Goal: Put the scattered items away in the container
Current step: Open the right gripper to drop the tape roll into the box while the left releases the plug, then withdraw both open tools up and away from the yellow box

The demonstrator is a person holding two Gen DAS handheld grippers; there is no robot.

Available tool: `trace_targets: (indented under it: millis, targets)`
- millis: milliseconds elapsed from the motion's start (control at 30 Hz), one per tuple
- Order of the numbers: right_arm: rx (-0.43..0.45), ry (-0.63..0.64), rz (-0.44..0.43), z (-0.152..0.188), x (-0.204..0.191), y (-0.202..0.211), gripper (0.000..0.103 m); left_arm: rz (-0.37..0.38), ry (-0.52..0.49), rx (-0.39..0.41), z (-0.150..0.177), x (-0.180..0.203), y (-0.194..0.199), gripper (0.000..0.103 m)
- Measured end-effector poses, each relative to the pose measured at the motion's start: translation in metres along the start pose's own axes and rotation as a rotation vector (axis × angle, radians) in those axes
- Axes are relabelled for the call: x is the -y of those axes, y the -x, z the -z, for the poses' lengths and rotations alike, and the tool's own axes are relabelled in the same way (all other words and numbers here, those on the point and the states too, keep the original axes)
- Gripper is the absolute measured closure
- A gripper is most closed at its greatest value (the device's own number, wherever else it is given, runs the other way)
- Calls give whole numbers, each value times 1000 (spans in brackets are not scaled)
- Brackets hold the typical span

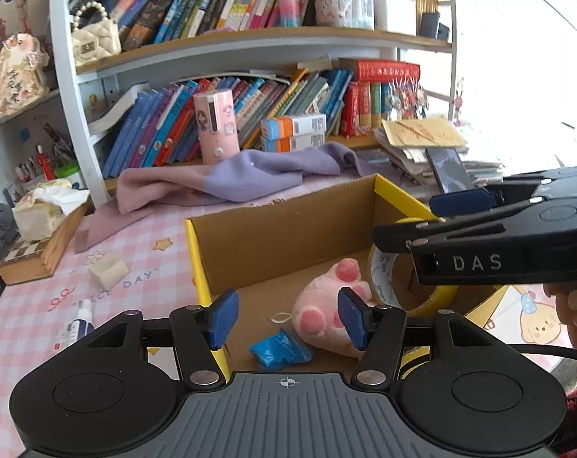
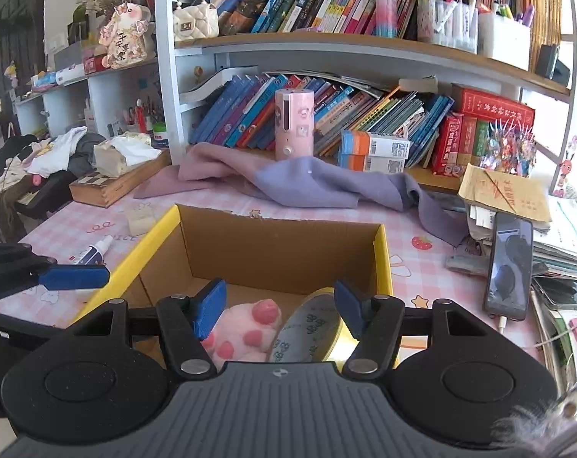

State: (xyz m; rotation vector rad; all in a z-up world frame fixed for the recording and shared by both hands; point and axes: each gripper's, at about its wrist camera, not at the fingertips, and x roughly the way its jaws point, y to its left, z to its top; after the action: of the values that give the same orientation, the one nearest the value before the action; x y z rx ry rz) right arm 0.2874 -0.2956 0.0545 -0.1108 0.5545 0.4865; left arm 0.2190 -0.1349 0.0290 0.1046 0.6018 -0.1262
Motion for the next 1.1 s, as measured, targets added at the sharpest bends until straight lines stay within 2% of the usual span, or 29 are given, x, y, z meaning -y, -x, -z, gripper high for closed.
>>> trace_targets:
  millis: [100,567,767,1000,1100]
  targets:
    - [7,-5,22,3,-11,11,42,11,-6,19,4,-6,12,40]
    - [61,-30,149,21,-68,65,39,52,-14,101,34,-37,74,34]
    - [86,1,187,31,-107,91,39,65,31,109,58,-59,103,32]
    - [126,-10,255,54,-146,129,39,46,105,126,90,-84,144,31]
    - [109,-41,288,69,-158,143,39,34,118,126,103,-90,160,24]
